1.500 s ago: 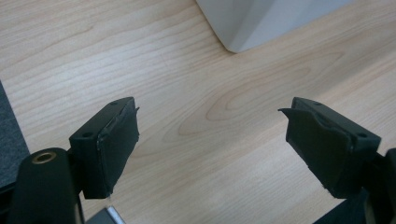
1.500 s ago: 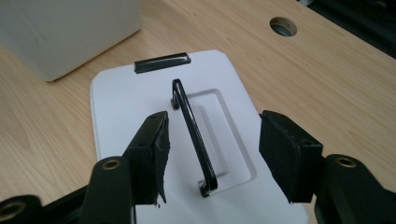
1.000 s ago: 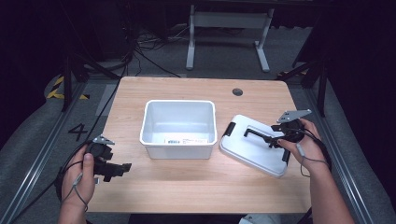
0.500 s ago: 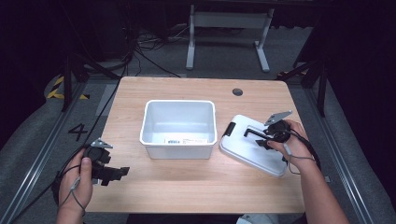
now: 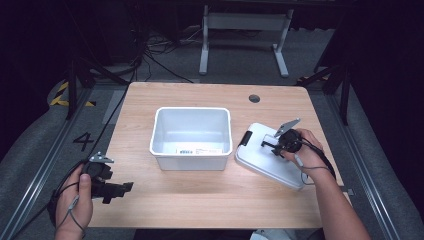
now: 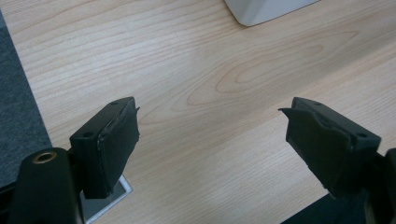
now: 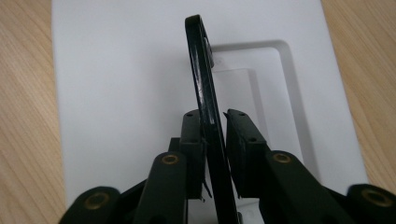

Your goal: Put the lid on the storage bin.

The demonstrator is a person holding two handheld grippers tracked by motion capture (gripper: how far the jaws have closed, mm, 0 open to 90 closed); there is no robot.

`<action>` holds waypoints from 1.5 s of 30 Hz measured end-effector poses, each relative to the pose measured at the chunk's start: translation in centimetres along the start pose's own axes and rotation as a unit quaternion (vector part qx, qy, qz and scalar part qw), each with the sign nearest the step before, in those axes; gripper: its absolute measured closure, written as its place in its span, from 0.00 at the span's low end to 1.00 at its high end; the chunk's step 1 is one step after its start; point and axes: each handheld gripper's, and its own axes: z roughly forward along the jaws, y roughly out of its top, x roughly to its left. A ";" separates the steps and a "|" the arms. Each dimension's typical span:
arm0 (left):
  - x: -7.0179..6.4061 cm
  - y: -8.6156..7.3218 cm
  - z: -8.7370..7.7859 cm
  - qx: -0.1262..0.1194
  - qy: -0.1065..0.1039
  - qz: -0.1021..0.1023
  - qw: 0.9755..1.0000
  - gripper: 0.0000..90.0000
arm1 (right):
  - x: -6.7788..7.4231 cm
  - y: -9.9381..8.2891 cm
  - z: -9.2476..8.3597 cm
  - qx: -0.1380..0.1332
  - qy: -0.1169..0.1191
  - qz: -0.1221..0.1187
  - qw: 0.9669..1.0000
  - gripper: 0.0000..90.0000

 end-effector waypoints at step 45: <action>0.4 3.3 1.5 -0.006 -0.022 0.022 1.000 0.20 | -1.6 4.2 -12.3 -0.045 -0.022 -0.037 0.998 0.93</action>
